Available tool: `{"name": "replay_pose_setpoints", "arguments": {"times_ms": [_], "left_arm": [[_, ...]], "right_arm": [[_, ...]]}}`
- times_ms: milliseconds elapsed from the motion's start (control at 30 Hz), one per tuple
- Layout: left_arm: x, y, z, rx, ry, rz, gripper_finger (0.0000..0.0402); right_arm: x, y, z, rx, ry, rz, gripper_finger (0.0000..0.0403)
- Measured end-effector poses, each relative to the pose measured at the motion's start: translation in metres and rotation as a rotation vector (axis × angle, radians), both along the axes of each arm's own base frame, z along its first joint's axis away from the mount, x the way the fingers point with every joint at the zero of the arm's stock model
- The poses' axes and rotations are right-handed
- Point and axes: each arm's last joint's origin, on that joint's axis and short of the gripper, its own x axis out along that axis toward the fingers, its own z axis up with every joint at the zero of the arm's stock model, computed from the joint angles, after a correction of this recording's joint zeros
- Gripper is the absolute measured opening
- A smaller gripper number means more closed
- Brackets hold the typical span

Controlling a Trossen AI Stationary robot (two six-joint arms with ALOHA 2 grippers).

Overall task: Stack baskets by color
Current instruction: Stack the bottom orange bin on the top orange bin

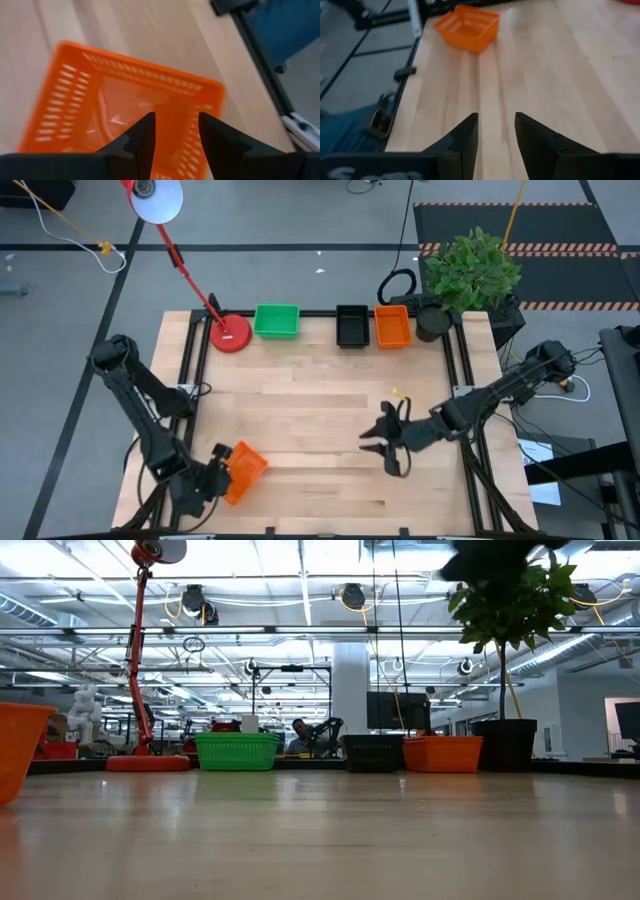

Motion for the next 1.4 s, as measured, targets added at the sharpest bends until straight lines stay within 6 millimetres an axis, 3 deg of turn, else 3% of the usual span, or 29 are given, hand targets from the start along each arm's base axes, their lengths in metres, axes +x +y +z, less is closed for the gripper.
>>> {"name": "replay_pose_setpoints", "arguments": {"times_ms": [267,667,900,1067,1400], "left_arm": [[-0.017,-0.014,-0.017,0.034,0.082,0.037,0.0152],[-0.021,-0.019,-0.027,0.072,0.118,0.008,0.0149],[-0.019,-0.017,-0.027,0.097,0.086,0.007,0.0076],[-0.011,-0.013,-0.027,0.131,0.053,-0.006,0.0012],[0.026,0.01,-0.026,0.235,-0.037,0.035,0.0008]], "right_arm": [[-0.009,0.009,-0.006,-0.042,0.067,0.048,0.0125],[-0.005,0.006,-0.002,-0.029,0.027,0.032,0.0125],[-0.005,0.006,-0.002,-0.032,0.024,0.032,0.0125],[-0.003,0.005,-0.001,-0.066,-0.004,0.003,0.0125],[0.007,0.006,0.006,-0.158,-0.142,-0.089,0.0125]]}}
